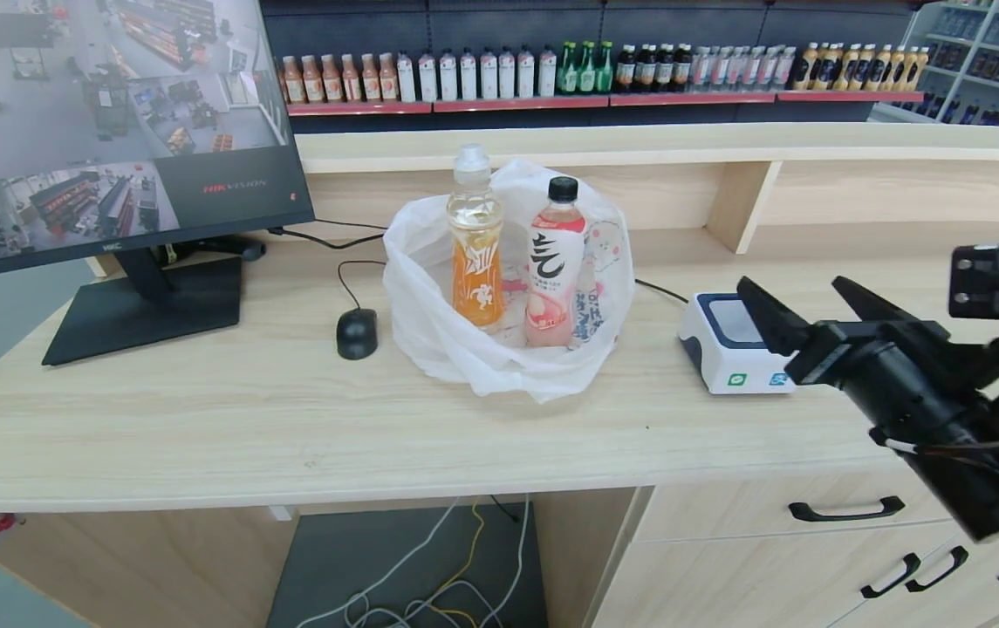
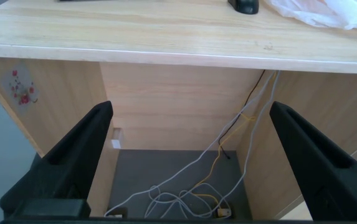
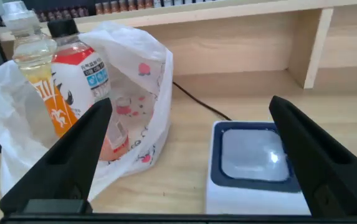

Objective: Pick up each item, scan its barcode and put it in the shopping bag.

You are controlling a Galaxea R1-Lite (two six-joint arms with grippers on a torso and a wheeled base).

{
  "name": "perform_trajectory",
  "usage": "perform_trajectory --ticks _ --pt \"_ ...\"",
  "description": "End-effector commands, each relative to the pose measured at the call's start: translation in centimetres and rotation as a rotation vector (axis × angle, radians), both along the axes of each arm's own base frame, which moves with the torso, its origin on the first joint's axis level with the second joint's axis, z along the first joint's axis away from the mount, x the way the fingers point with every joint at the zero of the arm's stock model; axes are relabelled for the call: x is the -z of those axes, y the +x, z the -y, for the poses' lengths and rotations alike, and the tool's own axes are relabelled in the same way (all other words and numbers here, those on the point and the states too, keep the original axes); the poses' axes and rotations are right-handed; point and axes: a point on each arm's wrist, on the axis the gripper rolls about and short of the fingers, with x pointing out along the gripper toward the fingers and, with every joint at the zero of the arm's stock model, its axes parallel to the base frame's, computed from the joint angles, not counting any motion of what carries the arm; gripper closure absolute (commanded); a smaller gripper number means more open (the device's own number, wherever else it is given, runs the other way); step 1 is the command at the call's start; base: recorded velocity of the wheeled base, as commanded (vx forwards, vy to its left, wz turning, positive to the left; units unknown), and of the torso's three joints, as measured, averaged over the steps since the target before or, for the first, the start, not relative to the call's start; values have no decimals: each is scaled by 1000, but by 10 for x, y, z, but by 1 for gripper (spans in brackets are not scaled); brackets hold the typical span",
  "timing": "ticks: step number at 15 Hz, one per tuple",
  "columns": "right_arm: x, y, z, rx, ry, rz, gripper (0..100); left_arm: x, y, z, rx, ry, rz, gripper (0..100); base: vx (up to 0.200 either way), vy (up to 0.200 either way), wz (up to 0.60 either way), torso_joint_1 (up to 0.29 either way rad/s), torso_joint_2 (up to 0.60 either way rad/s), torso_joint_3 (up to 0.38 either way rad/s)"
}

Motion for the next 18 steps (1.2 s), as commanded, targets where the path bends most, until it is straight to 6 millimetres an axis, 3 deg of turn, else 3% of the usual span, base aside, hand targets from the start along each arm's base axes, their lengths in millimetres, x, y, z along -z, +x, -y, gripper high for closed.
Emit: perform_trajectory --ticks 1,4,5,11,12,14,18 --pt "3 -42 21 8 9 -12 0 0 0 0 1 0 0 0 0 0 0 0 0 0" --pt "22 -84 34 -29 5 -72 0 0 0 0 1 0 0 0 0 0 0 0 0 0" --pt "18 -90 36 -37 29 -51 0 0 0 0 1 0 0 0 0 0 0 0 0 0" --pt "15 -97 38 -48 63 -46 0 0 0 0 1 3 0 0 0 0 0 0 0 0" --pt "14 -105 41 -46 61 -49 0 0 0 0 1 2 0 0 0 0 0 0 0 0" --pt "21 -136 52 -62 17 -138 0 0 0 0 1 2 0 0 0 0 0 0 0 0" --pt "69 -205 77 -151 -159 -330 0 0 0 0 1 2 0 0 0 0 0 0 0 0"
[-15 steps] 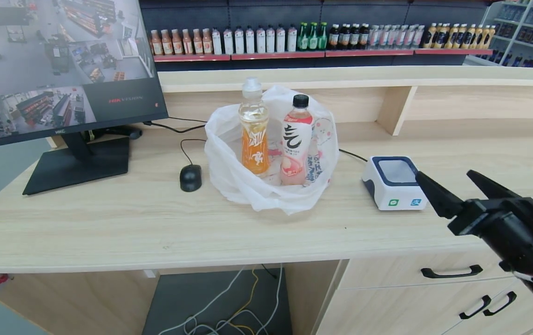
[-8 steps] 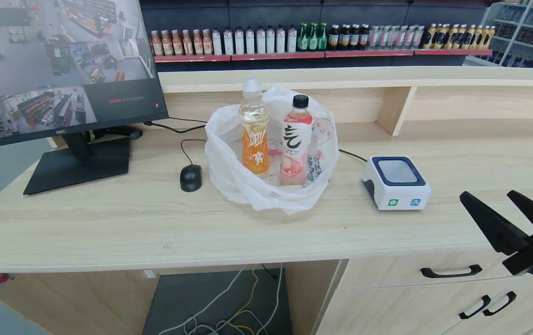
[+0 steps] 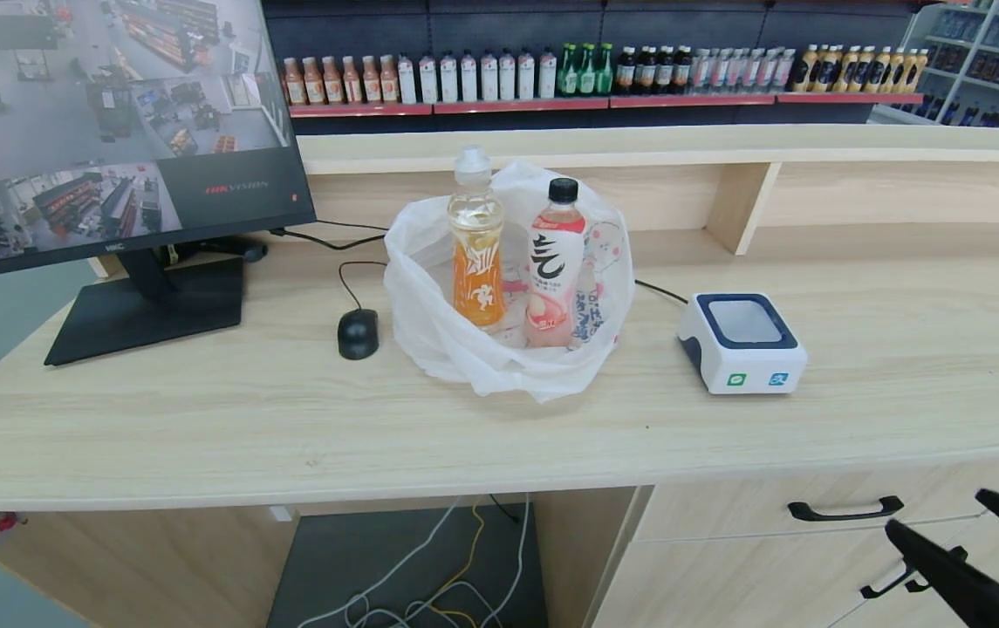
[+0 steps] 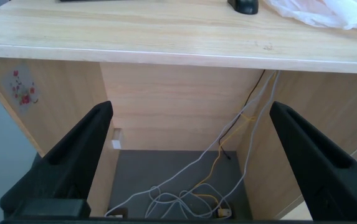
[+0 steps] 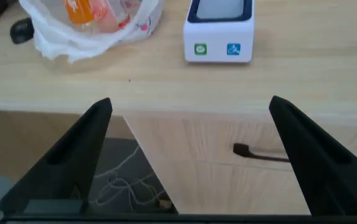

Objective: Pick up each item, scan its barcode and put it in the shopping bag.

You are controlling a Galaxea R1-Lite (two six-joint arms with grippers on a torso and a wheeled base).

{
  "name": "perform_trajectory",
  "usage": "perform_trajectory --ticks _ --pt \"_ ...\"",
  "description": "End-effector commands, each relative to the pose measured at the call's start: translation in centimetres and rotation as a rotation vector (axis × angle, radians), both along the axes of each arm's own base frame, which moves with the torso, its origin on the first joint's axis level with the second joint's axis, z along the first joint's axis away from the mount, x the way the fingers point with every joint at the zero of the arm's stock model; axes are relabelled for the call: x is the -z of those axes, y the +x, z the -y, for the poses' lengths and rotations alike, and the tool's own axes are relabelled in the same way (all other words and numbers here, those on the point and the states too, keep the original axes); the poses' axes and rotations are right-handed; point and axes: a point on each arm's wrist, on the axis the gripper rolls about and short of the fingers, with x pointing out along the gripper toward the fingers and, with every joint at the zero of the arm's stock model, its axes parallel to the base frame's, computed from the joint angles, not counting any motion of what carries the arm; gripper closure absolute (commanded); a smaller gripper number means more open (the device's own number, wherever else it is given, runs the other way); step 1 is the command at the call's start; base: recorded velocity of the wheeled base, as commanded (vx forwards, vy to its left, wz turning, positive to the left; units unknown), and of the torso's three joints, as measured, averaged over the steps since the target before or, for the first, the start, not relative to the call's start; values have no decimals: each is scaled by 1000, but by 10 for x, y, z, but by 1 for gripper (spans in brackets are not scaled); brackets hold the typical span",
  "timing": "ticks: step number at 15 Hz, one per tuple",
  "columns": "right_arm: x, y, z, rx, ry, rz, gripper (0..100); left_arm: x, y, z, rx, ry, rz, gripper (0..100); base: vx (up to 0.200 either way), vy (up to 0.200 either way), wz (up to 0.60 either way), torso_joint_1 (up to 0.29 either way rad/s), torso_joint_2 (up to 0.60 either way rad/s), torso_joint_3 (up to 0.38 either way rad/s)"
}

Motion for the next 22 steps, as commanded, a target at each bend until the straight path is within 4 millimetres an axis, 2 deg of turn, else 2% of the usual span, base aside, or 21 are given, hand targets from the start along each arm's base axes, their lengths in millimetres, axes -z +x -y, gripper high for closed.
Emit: perform_trajectory --ticks 1,3,7,10,11,13,17,22 --pt "37 -67 29 -106 -74 8 0 0 0 0 0 0 0 0 0 0 0 0 0 0" --pt "50 -78 35 -109 -80 2 0 0 0 0 0 0 0 0 0 0 0 0 0 0" --pt "51 -77 34 -118 -93 -59 0 0 0 0 -1 -3 0 0 0 0 0 0 0 0" --pt "50 -71 30 17 -121 -152 0 0 0 0 0 -2 0 0 0 0 0 0 0 0" --pt "50 -71 30 115 -117 -162 0 0 0 0 0 0 0 0 0 0 0 0 0 0" --pt "50 -75 31 275 -103 -131 0 0 0 0 -1 -3 0 0 0 0 0 0 0 0" --pt "52 -88 29 434 -83 19 0 0 0 0 -1 -3 0 0 0 0 0 0 0 0" --pt "47 -87 29 435 -86 111 0 0 0 0 -1 -3 0 0 0 0 0 0 0 0"
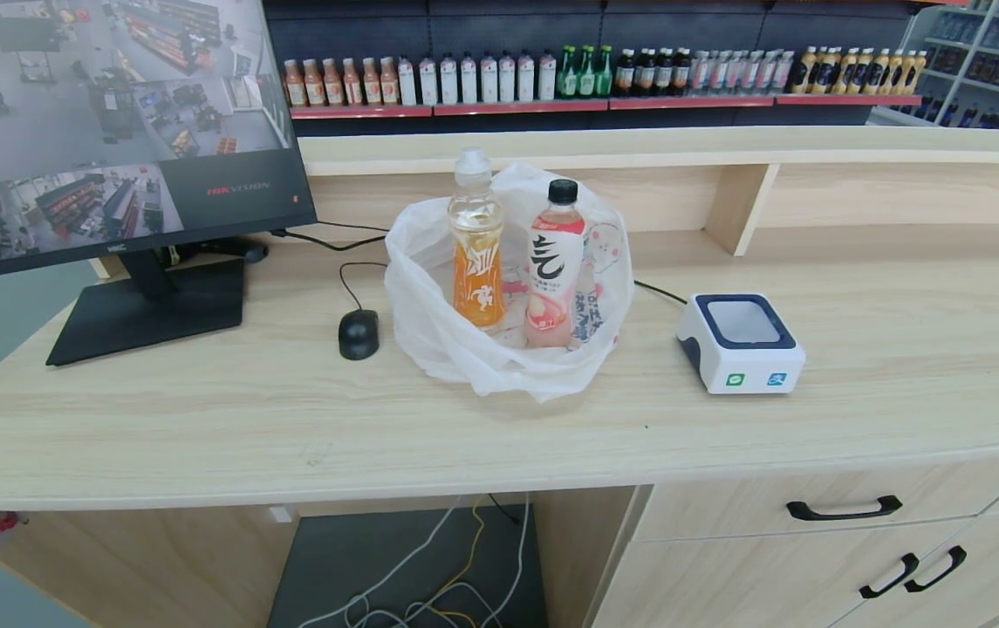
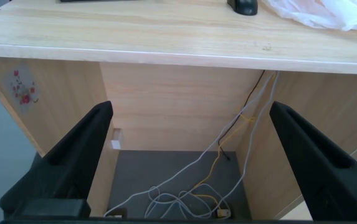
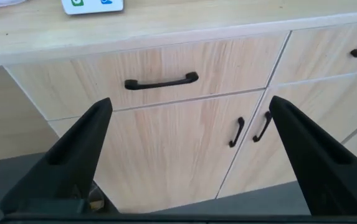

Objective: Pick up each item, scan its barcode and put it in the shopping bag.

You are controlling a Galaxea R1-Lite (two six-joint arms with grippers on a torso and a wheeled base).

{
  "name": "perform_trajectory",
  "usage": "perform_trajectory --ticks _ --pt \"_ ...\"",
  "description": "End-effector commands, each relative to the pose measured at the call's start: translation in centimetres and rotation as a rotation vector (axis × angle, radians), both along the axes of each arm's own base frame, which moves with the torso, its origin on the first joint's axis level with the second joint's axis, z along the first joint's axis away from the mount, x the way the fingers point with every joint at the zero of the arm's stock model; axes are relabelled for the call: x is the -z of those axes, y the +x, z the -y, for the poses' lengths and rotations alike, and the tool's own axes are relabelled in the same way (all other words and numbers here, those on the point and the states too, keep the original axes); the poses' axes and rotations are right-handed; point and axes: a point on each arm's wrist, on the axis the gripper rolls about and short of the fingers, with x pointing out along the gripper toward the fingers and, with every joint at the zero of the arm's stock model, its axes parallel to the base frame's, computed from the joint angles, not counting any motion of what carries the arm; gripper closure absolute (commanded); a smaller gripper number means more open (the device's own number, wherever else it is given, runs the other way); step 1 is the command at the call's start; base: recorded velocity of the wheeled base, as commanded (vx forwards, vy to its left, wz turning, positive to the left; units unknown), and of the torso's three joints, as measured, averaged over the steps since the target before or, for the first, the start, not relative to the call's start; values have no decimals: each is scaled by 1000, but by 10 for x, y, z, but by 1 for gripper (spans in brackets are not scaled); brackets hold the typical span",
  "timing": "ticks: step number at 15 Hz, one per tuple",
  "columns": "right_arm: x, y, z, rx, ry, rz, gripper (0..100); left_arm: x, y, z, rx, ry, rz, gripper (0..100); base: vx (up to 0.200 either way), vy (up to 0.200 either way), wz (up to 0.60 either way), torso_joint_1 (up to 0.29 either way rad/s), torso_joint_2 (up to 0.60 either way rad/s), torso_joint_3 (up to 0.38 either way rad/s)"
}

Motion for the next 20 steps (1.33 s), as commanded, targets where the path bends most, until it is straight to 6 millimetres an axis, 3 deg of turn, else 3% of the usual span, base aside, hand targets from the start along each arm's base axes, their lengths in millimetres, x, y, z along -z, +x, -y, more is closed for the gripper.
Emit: perform_trajectory --ticks 1,3,5,8,11,15,20 --pt "-3 0 0 -7 -19 36 0 0 0 0 0 0 0 0 0 0 0 0 0 0" --pt "7 0 -4 -168 4 -64 0 0 0 0 2 0 0 0 0 0 0 0 0 0" --pt "6 0 -3 -145 10 -47 0 0 0 0 0 -1 0 0 0 0 0 0 0 0" --pt "11 -2 -2 -292 -25 -71 0 0 0 0 0 0 0 0 0 0 0 0 0 0" --pt "12 -6 -1 -148 28 -17 0 0 0 0 0 0 0 0 0 0 0 0 0 0" --pt "12 -7 -1 -153 40 0 0 0 0 0 2 0 0 0 0 0 0 0 0 0" --pt "12 -7 -1 -153 45 0 0 0 0 0 0 2 0 0 -120 0 0 7 3 3"
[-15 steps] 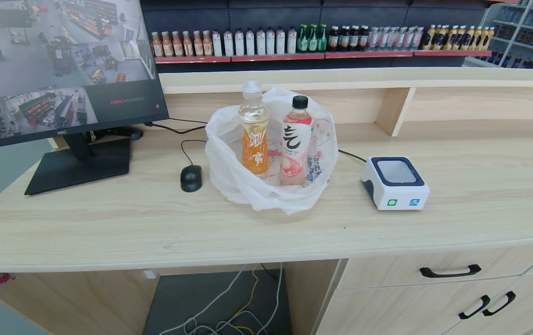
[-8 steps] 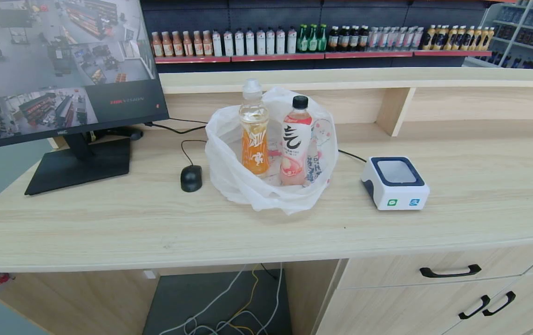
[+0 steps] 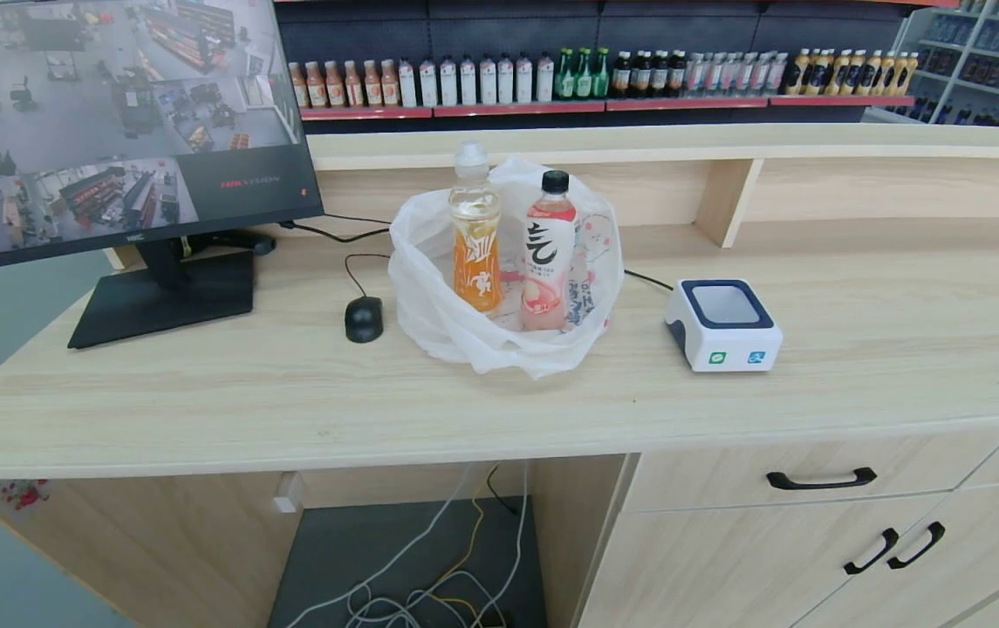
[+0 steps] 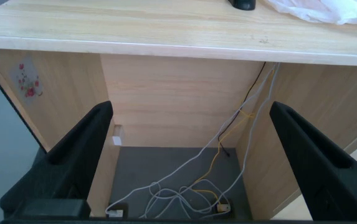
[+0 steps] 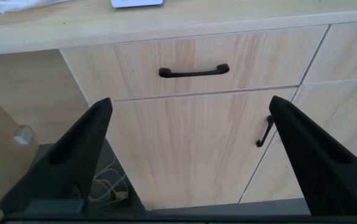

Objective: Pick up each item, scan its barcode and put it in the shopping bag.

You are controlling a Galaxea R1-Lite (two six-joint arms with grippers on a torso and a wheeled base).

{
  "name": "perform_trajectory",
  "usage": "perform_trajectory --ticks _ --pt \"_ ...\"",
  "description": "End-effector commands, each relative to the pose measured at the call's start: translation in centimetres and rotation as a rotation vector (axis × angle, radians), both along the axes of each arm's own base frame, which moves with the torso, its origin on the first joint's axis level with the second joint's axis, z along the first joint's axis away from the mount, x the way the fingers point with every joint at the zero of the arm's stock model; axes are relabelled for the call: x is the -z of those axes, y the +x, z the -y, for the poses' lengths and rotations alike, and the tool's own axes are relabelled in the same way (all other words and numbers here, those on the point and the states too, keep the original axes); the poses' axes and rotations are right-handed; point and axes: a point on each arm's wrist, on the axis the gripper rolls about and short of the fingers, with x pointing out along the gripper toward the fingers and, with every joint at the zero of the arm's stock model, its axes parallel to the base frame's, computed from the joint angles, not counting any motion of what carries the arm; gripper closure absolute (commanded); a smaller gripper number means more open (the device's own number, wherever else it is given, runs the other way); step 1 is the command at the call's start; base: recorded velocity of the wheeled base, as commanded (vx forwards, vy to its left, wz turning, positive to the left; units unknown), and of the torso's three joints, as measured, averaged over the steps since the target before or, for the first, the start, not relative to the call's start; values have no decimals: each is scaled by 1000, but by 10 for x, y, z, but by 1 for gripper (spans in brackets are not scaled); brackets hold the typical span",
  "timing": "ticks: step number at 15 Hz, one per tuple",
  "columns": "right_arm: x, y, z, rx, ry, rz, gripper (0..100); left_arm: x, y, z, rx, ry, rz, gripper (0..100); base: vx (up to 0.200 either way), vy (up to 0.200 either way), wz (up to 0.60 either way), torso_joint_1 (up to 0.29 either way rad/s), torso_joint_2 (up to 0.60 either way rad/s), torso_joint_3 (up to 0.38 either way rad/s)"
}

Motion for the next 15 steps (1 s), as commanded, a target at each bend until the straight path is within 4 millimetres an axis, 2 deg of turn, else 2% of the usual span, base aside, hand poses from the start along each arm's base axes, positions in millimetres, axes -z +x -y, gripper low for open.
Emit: perform_trajectory --ticks 1,5,15 --pt "0 0 0 0 0 0 0 0 0 0 0 2 0 0 0 0 0 0 0 0" --pt "0 0 0 0 -2 0 0 0 0 0 1 -6 0 0 0 0 0 0 0 0" --pt "0 0 0 0 -2 0 0 0 0 0 0 -6 0 0 0 -200 0 3 5 2"
